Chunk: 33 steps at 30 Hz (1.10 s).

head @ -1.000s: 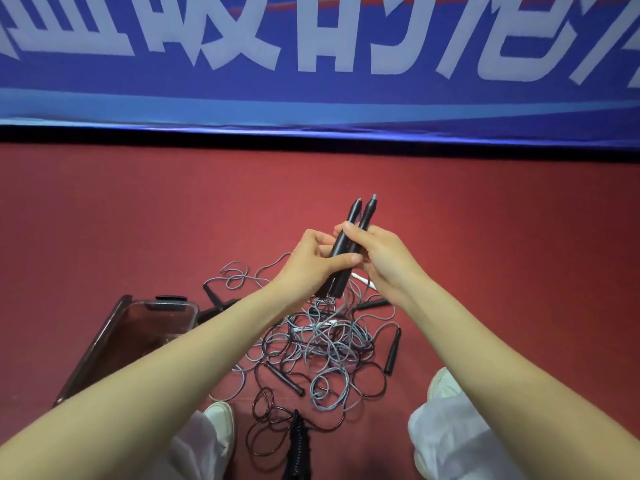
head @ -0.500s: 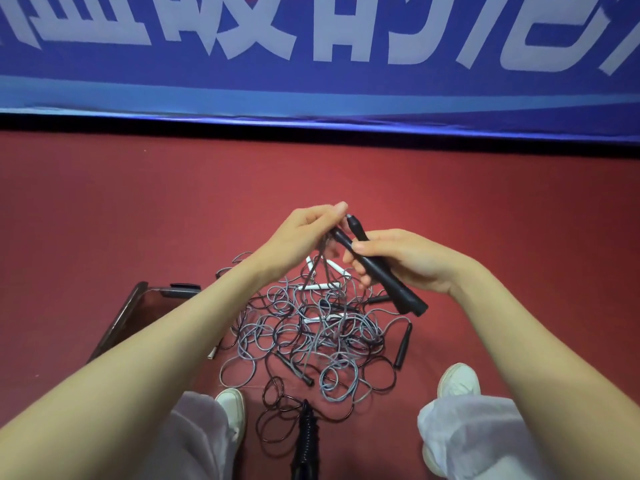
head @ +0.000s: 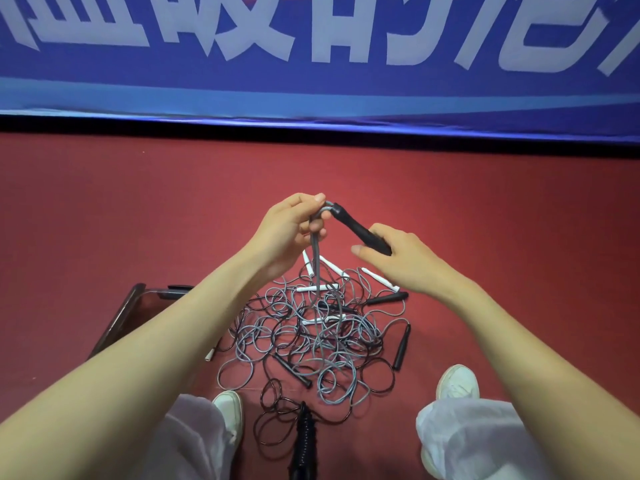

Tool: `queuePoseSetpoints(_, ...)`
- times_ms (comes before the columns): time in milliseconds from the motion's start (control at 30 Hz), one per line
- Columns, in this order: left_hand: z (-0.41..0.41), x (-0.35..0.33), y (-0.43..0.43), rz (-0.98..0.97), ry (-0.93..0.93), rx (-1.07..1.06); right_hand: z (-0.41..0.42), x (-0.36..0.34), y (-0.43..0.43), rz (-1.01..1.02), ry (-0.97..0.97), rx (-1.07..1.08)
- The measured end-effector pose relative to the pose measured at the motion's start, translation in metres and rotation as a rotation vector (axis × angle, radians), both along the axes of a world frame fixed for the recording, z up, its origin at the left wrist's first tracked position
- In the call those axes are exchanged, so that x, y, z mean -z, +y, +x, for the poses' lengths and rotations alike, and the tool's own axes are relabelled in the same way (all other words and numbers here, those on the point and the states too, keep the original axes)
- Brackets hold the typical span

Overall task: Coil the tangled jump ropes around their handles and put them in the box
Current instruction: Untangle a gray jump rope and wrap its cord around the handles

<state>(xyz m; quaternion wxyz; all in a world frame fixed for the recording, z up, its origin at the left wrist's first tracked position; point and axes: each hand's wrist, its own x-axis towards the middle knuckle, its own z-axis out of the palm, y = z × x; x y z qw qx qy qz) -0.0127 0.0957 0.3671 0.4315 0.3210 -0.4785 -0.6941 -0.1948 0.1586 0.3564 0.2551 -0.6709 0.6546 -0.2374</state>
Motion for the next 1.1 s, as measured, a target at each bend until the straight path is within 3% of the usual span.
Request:
queuePoseSetpoints(267, -0.001, 0.000, 0.000, -0.071, -0.112, 0.034, -0.001, 0.005, -0.003, -0.063, -0.075, 0.041)
queuePoseSetpoints(300, -0.002, -0.001, 0.000, -0.070, -0.145, 0.041, 0.001, 0.007, -0.005, -0.067, -0.189, 0.073)
queuePoseSetpoints(433, -0.008, 0.003, 0.006, -0.167, -0.361, 0.189, 0.005, 0.002, -0.013, -0.114, -0.998, 0.234)
queuePoseSetpoints(500, -0.013, 0.008, 0.014, -0.201, -0.385, 0.268, 0.004, -0.003, -0.017, -0.164, -1.293, 0.249)
queuePoseSetpoints(567, -0.022, 0.010, 0.022, -0.187, -0.340, 0.295, 0.004, -0.003, -0.021, -0.194, -1.446, 0.262)
queuePoseSetpoints(633, -0.029, 0.012, 0.027, -0.144, -0.303, 0.303, 0.006, -0.001, -0.022, -0.194, -1.482, 0.267)
queuePoseSetpoints(833, -0.028, 0.024, 0.031, -0.039, -0.392, 0.354, 0.018, 0.003, -0.020, -0.120, -1.244, 0.200)
queuePoseSetpoints(1000, -0.016, 0.010, 0.016, -0.217, -0.436, 0.056, 0.019, 0.007, -0.017, -0.274, -0.346, 0.184)
queuePoseSetpoints(1100, -0.013, 0.002, 0.014, -0.290, -0.338, 0.054, 0.021, 0.004, -0.014, -0.289, -0.222, 0.244)
